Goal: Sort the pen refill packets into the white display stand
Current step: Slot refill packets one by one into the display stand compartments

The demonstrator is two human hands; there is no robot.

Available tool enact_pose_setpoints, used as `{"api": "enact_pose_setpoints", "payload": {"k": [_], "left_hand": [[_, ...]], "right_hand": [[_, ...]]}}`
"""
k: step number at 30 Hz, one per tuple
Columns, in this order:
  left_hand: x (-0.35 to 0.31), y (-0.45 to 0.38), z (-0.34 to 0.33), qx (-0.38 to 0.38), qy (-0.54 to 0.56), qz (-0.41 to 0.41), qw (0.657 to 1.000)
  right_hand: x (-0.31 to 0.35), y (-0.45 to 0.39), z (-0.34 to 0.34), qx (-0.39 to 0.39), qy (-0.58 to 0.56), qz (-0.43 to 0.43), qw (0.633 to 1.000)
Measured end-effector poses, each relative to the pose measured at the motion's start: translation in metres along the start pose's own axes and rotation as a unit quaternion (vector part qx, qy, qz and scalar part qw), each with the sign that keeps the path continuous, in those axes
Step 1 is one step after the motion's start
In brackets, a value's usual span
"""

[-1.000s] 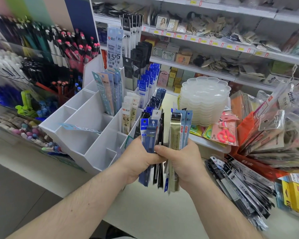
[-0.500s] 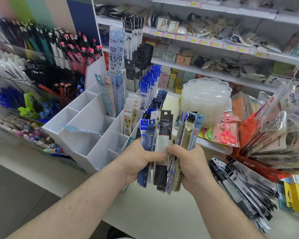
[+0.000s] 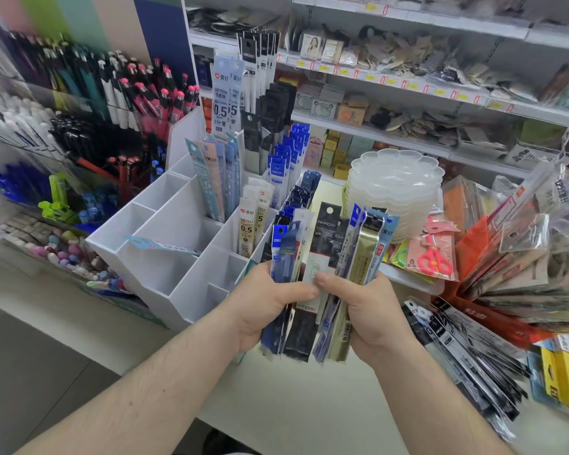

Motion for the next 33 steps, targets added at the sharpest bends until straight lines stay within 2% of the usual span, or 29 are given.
{"api": "enact_pose_setpoints", "payload": {"k": [6,19,33], "left_hand": [[-0.003,0.0,0.007,-0.026,-0.023,-0.014,0.999],[-0.002,0.008,0.007,-0.025,-0.005,0.003,1.0],[0.001,0.009,0.014,-0.102,-0.002,-0.047,0.994]], "right_hand": [[0.002,0.002,0.002,-0.02,-0.017,-0.01,1.0],[0.005,0.002,0.008,-0.081,0.002,0.0,0.997],[0.01,-0.002,0.005,-0.113,0.075,0.054,0.989]]}}
Point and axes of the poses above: each hand's wrist, its own y-axis away from the middle knuckle, its own z-axis out of the back of the hand, x = y × z, the point moved 5 cm from there along -y, towards the middle knuckle, and after that the axes turned 13 degrees about z, right-handed, at the moved point
